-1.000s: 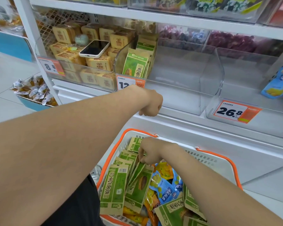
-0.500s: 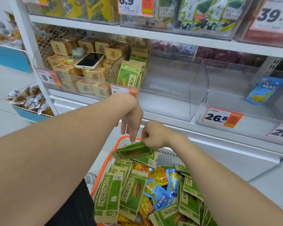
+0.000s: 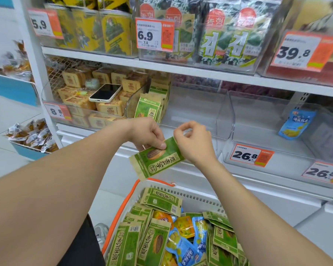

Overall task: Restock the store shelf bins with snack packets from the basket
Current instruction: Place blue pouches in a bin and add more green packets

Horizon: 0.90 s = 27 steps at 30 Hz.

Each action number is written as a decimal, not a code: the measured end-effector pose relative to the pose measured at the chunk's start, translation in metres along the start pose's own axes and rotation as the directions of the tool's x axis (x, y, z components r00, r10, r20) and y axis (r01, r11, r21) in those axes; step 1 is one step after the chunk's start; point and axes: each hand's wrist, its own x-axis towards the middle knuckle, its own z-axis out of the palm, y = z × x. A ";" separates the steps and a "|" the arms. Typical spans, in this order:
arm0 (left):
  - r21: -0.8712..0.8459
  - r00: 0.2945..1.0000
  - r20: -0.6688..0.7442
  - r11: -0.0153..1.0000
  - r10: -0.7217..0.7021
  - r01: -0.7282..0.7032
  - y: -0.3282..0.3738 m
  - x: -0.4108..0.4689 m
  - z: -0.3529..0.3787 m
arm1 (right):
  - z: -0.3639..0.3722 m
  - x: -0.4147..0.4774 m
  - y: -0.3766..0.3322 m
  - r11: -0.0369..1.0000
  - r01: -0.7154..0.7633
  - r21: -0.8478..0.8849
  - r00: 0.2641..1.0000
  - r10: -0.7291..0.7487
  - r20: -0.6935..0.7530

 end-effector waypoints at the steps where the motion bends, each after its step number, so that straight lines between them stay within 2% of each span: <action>1: -0.045 0.998 -0.048 0.999 0.029 -0.031 0.001 -0.002 -0.002 | -0.002 0.000 -0.002 0.995 -0.048 0.090 0.998 0.053 -0.047; 4: -0.206 0.981 -0.170 0.971 0.089 -0.124 0.005 -0.004 -0.004 | -0.005 0.001 -0.006 0.939 -0.153 0.308 0.985 0.168 -0.024; 8: -0.269 0.961 -0.251 0.946 0.113 -0.181 0.009 -0.004 -0.005 | 0.004 -0.003 -0.007 0.847 -0.189 0.497 0.982 0.173 0.078; 12: -0.315 0.944 -0.313 0.927 0.102 -0.205 0.011 -0.006 -0.006 | 0.013 -0.002 -0.012 0.831 -0.157 0.534 0.985 0.169 0.027; 15: -0.280 0.885 -0.455 0.929 0.095 -0.243 0.012 -0.009 -0.010 | 0.019 -0.001 -0.015 0.835 -0.164 0.525 0.986 0.155 0.062; 17: -0.241 0.821 -0.566 0.936 0.079 -0.256 0.009 -0.006 -0.014 | 0.022 0.002 -0.018 0.871 -0.094 0.483 0.995 0.103 0.009; 19: -0.205 0.731 -0.680 0.944 0.052 -0.258 0.003 -0.002 -0.018 | 0.022 0.005 -0.023 0.911 0.013 0.411 0.992 0.041 -0.121; 21: -0.118 0.636 -0.772 0.977 0.023 -0.178 -0.005 0.003 -0.024 | 0.019 0.008 -0.032 0.926 0.138 0.351 0.964 -0.045 -0.260; 22: -0.075 0.621 -0.784 0.990 0.016 -0.120 -0.008 0.004 -0.026 | 0.016 0.010 -0.038 0.922 0.202 0.331 0.947 -0.097 -0.307; 24: 0.012 0.657 -0.754 1.000 0.013 -0.006 -0.012 0.003 -0.027 | 0.010 0.015 -0.049 0.909 0.298 0.292 0.924 -0.197 -0.328; 27: 0.103 0.687 -0.727 0.988 -0.004 0.114 -0.013 0.002 -0.026 | 0.014 0.029 -0.059 0.903 0.377 0.205 0.916 -0.332 -0.223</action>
